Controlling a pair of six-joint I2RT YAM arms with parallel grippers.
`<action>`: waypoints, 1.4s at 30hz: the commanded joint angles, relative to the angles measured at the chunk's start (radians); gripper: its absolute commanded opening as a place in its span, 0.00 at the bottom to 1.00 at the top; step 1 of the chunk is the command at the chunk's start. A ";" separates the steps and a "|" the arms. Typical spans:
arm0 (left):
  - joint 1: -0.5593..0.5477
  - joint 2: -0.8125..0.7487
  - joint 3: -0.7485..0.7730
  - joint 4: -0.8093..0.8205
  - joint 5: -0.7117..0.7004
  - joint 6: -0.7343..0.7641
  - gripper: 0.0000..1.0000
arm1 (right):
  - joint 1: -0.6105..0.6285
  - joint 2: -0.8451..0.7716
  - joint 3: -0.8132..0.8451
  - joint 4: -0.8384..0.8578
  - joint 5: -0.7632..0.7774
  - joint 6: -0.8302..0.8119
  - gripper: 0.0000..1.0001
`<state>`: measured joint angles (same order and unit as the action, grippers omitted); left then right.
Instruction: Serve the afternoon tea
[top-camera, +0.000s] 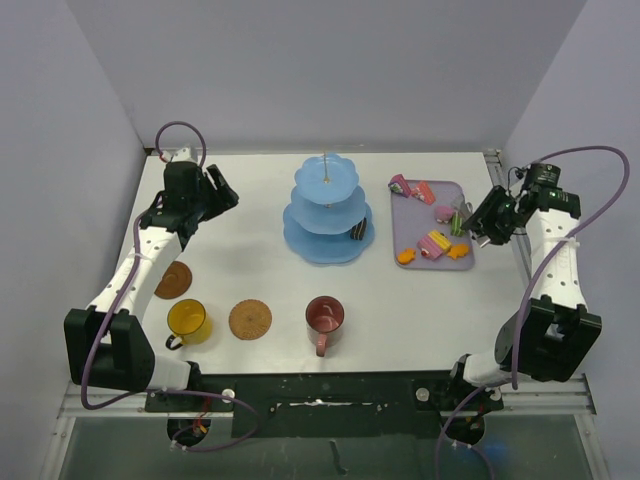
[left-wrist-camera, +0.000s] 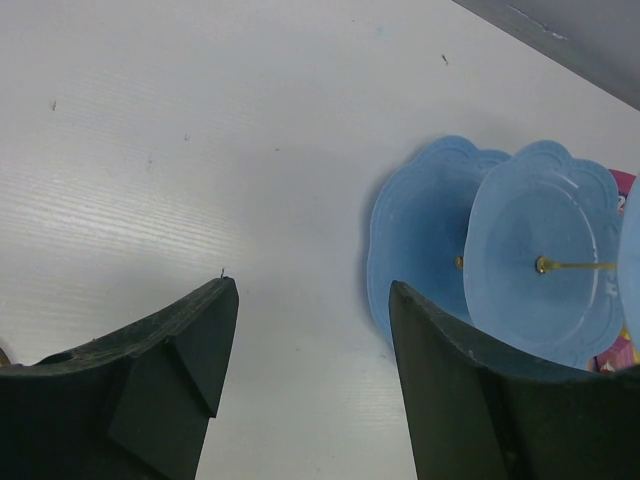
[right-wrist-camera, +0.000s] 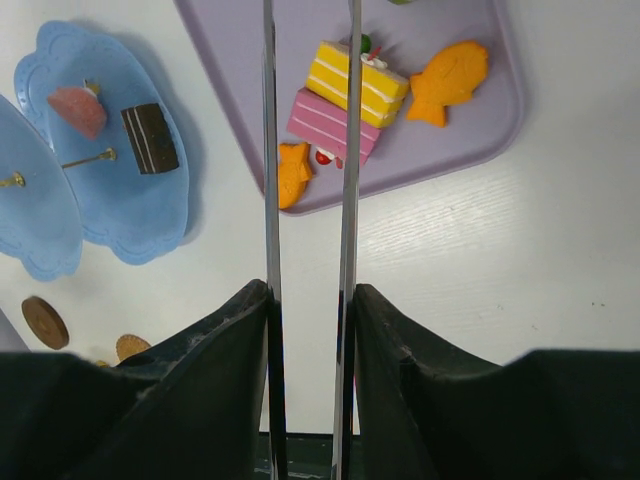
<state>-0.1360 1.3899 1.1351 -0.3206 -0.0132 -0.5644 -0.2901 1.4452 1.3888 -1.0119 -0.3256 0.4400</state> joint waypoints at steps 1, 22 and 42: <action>0.001 -0.008 0.038 0.042 0.015 0.008 0.61 | -0.027 -0.034 -0.022 0.033 -0.071 0.039 0.35; 0.004 -0.008 0.047 0.036 0.010 0.009 0.61 | -0.028 0.036 -0.056 0.095 -0.061 0.087 0.37; 0.004 -0.003 0.066 0.022 0.006 0.015 0.61 | -0.029 0.103 -0.086 0.175 -0.062 0.121 0.37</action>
<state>-0.1360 1.3899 1.1549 -0.3244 -0.0132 -0.5636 -0.3195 1.5517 1.3067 -0.8825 -0.3779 0.5556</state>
